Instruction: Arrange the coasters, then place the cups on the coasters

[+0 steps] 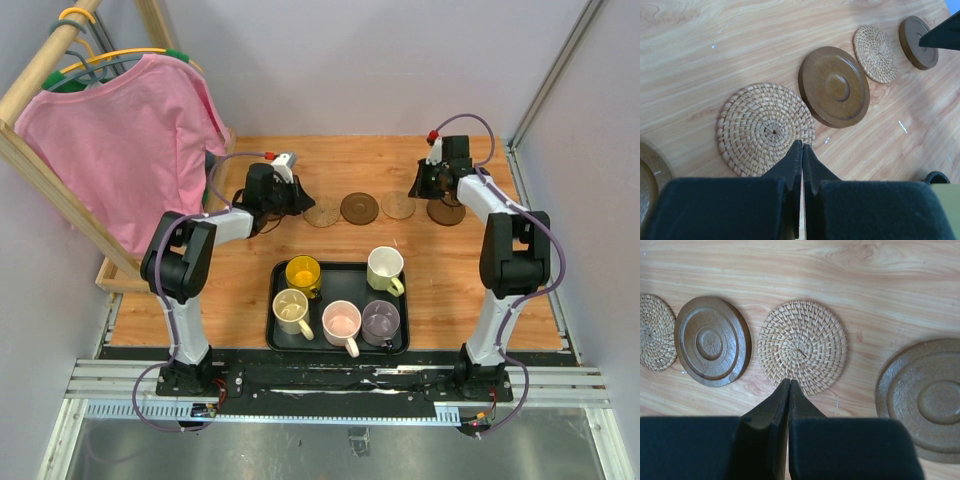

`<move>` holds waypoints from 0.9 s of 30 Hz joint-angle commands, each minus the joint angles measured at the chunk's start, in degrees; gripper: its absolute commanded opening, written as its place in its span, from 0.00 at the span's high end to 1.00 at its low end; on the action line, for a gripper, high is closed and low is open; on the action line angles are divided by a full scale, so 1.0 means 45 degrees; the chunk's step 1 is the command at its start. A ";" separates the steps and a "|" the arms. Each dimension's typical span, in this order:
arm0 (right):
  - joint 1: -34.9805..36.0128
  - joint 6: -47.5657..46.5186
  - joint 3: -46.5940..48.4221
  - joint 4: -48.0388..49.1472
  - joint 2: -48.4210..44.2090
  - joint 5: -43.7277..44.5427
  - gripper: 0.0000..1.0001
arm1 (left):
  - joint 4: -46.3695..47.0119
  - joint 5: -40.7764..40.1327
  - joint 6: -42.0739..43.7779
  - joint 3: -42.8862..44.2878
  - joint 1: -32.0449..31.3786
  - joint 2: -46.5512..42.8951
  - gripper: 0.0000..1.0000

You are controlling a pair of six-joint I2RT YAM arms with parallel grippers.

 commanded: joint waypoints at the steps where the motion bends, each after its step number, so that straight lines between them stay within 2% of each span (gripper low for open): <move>1: 0.0294 -0.0318 0.1014 -0.0379 0.0868 -0.0124 0.99 | -0.0243 0.0482 0.0316 0.0889 -0.0124 0.0728 1.00; 12: 0.0559 -0.0302 0.2573 -0.1023 0.2562 -0.0454 0.99 | -0.1329 0.0887 0.0514 0.2085 -0.0235 0.2013 1.00; 19: 0.0584 -0.0232 0.2063 -0.1001 0.2518 -0.0385 0.99 | -0.1559 0.0901 0.0669 0.2060 -0.0449 0.2367 0.99; 27: 0.0583 -0.0194 0.1501 -0.1124 0.2327 0.0203 0.99 | -0.1806 -0.0020 0.0495 0.1942 -0.0522 0.2571 0.99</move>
